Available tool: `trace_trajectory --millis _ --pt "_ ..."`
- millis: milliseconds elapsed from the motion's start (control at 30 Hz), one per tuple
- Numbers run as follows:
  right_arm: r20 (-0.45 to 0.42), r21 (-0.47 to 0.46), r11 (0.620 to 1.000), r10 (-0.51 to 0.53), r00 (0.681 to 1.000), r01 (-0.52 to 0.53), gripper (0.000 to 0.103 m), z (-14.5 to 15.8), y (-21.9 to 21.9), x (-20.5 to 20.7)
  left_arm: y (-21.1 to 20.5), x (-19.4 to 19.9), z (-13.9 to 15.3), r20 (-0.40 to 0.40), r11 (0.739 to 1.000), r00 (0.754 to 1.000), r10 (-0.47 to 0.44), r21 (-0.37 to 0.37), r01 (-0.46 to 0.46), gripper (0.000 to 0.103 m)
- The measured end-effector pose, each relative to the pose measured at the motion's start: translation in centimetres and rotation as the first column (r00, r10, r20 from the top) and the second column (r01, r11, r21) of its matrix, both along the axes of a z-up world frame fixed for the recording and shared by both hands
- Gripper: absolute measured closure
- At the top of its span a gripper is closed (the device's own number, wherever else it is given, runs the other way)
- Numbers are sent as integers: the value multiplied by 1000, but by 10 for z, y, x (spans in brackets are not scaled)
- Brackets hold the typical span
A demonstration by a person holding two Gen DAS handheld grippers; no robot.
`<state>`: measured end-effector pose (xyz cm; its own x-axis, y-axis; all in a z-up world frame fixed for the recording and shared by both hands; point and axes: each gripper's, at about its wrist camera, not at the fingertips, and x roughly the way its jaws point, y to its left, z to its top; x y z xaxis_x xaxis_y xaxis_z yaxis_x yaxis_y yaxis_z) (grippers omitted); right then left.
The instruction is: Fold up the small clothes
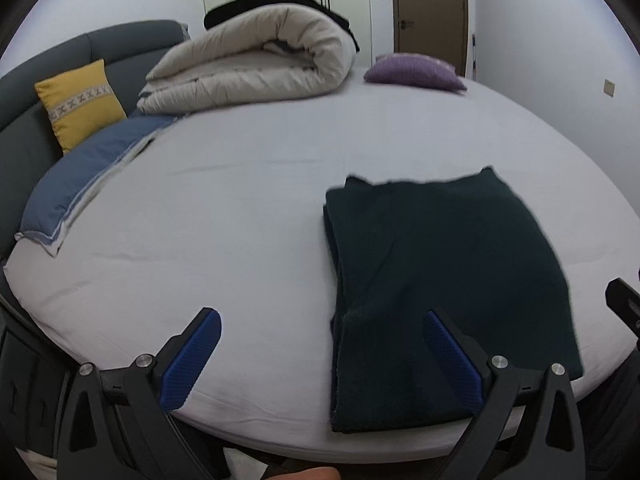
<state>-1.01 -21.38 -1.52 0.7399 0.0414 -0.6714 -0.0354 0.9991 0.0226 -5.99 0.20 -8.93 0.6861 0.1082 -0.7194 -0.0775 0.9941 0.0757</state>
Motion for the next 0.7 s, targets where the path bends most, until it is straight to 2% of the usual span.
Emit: trace_trajectory --millis 167,333,700 --pt "-38 -11 1000 -18 999 17 0 -21 5 13 -1 4 -17 -34 1000 999 -5 -3 5 0" --pt "-76 15 999 -34 997 36 0 -33 2 24 1 4 -20 -48 1000 999 0 -19 -1 0" --pt "-96 5 1000 -29 995 30 0 -40 1 28 6 8 -22 -61 999 998 -3 -34 1 0"
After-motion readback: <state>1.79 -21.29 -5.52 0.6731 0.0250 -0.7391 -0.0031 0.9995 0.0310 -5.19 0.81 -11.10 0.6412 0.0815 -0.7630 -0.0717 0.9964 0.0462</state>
